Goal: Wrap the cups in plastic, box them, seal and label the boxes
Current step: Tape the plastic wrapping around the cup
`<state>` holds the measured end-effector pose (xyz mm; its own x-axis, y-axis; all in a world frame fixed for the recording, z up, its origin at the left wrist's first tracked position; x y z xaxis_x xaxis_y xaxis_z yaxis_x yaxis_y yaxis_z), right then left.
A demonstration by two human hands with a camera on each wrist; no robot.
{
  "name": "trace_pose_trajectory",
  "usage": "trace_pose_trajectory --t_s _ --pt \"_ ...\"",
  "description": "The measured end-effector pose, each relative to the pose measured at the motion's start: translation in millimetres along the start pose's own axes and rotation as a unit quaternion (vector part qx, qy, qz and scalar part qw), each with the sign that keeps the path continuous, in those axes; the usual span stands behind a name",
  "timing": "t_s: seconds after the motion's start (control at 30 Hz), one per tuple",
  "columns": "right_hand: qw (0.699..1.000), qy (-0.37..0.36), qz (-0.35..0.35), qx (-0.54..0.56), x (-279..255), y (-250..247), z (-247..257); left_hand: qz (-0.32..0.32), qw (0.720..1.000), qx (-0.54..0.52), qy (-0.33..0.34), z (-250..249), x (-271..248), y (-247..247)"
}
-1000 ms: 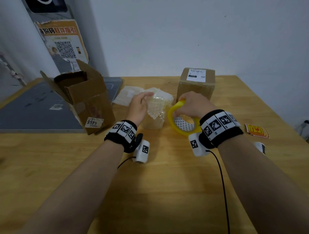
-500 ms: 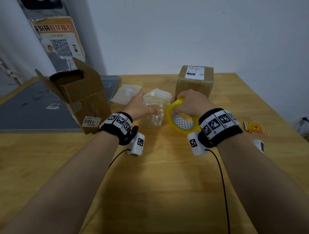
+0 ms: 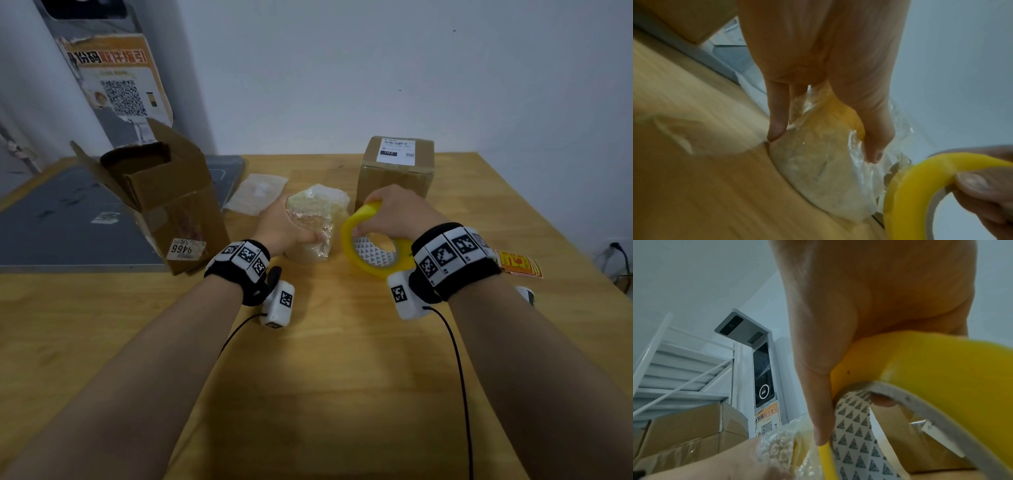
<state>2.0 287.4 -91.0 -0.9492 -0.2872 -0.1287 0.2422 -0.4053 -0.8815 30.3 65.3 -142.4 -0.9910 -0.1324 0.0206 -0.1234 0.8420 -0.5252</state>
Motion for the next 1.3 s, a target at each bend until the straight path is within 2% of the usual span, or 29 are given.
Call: trace_pose_trajectory --t_s 0.23,0.37,0.43,0.53,0.7,0.83,1.07,1.17,1.3 --pt "0.998 -0.034 -0.014 0.06 -14.9 -12.8 1.9 -0.048 0.992 -0.101 -0.06 12.5 -6.8 -14.0" --pt "0.999 -0.03 0.015 -0.019 -21.9 -11.0 11.9 -0.078 0.972 -0.213 -0.058 5.2 -15.6 -32.7" --pt "0.998 -0.022 0.024 -0.046 -25.3 -4.1 12.2 -0.059 0.97 -0.233 -0.041 -11.5 -18.9 -38.4" --pt "1.0 -0.021 0.015 -0.003 -29.5 0.0 14.2 -0.033 0.96 -0.275 -0.03 -30.4 -26.2 -40.1" --pt "0.997 -0.05 0.042 0.036 -40.5 -3.8 29.9 -0.005 0.945 -0.326 -0.016 -50.5 -39.9 -39.1" --pt "0.995 -0.071 0.003 0.069 -47.4 -16.3 45.0 0.033 0.926 -0.375 -0.037 -54.6 -46.2 -34.6" --pt "0.999 -0.036 -0.016 -0.035 -54.2 -15.1 53.6 0.042 0.878 -0.473 -0.063 -71.4 -58.2 -25.2" --pt "0.996 -0.077 -0.044 0.008 -57.1 -20.8 53.4 0.031 0.843 -0.53 -0.088 -66.9 -57.8 -26.3" --pt "0.984 -0.141 -0.04 0.105 -63.0 -22.1 45.3 0.052 0.841 -0.528 -0.11 -59.6 -60.3 -27.4"
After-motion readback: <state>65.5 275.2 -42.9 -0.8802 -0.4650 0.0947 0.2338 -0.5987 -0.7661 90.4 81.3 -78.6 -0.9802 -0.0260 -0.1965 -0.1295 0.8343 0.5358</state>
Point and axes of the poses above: each hand's wrist, its own x-axis towards the middle knuckle, its own y-axis out of the palm, z = x × y, the point moved 7 cm from there along x, towards the middle knuckle, and after that the axes turned 4 degrees about z, right-handed, at the moved point
